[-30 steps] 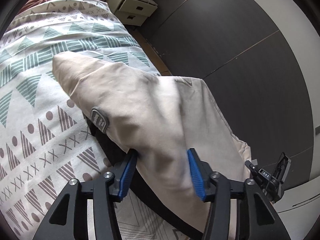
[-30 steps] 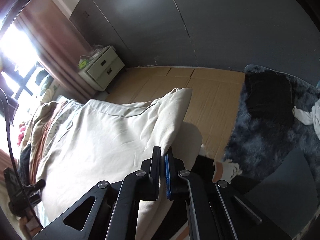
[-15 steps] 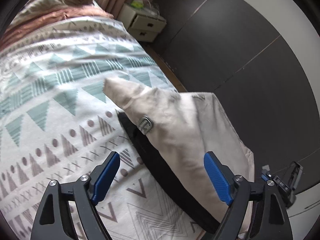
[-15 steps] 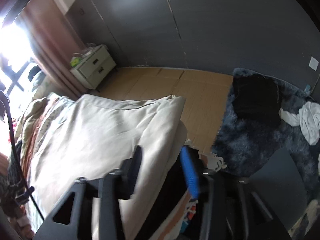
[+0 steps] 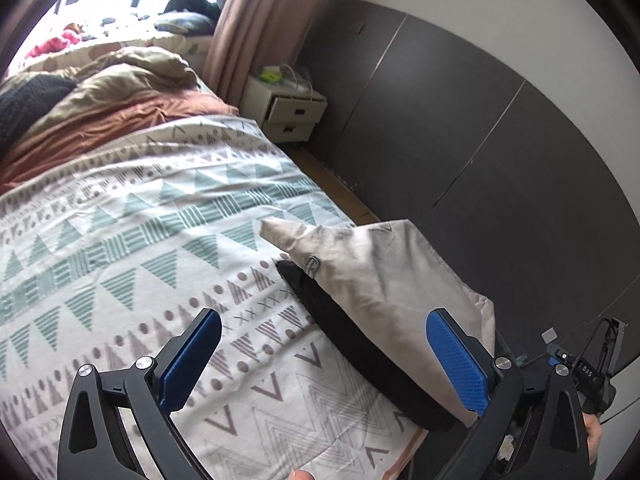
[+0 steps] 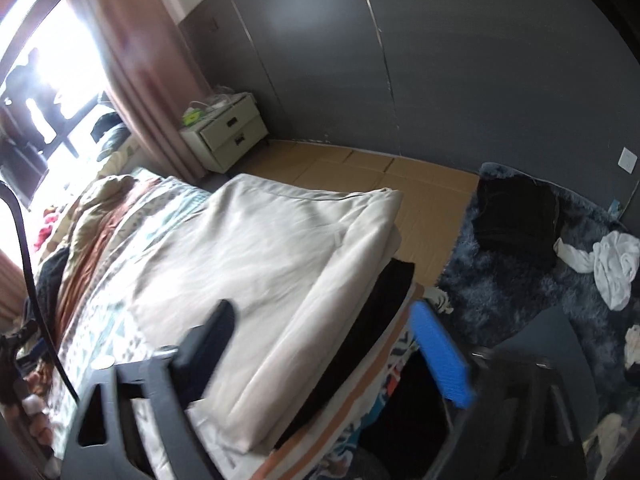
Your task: Fold large clothes
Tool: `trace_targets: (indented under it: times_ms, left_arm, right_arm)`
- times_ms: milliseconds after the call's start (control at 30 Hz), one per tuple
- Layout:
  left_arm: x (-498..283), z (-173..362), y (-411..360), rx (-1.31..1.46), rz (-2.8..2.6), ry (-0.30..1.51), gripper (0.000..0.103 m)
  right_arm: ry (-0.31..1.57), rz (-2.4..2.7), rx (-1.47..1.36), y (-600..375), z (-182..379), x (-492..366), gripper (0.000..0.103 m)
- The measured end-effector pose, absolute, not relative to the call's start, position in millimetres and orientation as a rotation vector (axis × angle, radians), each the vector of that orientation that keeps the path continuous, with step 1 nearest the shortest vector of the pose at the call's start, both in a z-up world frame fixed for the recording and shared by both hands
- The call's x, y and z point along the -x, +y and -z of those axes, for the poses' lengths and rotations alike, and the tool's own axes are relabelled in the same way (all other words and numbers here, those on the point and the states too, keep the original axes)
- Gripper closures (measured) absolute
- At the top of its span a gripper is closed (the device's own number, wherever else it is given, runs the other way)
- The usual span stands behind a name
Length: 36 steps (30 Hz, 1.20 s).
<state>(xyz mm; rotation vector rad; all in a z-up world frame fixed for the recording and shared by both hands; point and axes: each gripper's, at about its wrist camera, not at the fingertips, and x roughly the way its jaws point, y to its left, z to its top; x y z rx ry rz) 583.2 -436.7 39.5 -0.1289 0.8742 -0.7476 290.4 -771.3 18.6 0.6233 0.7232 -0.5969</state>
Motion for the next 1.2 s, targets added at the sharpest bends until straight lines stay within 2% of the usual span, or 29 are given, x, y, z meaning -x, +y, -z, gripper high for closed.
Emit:
trace_targets:
  times_ms: [467, 833, 1200]
  left_arm:
    - [-493, -99, -304, 0.081, 0.675, 0.699, 0.0]
    - [-432, -100, -198, 0.084, 0.572, 0.632, 0.0]
    - [-363, -85, -128, 0.101, 0.464, 0.586, 0.0]
  right_arm:
    - [0.628, 0.572, -0.492, -675, -78, -262, 0.0]
    - [0.563, 0.532, -0.474, -592, -88, -252, 0.0]
    - [0.53, 0.429, -0.451, -518, -82, -229, 0.0]
